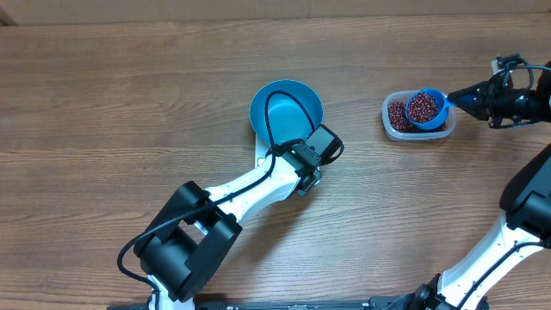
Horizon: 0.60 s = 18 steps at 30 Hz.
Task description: Scoop item into bowl and weigh 150g on scale
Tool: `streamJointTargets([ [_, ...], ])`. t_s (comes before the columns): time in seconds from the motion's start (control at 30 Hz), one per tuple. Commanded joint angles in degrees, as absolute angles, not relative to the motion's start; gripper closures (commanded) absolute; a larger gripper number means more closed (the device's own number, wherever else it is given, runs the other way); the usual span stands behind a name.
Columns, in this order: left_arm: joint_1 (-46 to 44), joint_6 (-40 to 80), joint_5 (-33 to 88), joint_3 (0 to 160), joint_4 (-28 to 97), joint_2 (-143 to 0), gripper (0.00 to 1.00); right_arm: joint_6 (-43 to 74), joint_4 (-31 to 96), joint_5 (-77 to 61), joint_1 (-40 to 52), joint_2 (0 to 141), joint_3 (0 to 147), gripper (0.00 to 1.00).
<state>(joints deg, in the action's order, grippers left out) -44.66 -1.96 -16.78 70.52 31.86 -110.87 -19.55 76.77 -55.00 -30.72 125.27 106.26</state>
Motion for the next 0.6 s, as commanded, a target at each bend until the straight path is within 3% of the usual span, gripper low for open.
streamJointTargets([
  [0.0, -45.0, -3.0, -16.4, 69.8, 31.8, -112.2, 0.96, -20.0, 76.9, -56.2, -30.9, 126.1, 105.9, 0.96],
  [0.57, -45.1, -6.6, -16.3, 70.1, 31.7, -114.5, 0.95, -20.0, 77.4, -56.2, -30.9, 126.1, 105.9, 0.96],
])
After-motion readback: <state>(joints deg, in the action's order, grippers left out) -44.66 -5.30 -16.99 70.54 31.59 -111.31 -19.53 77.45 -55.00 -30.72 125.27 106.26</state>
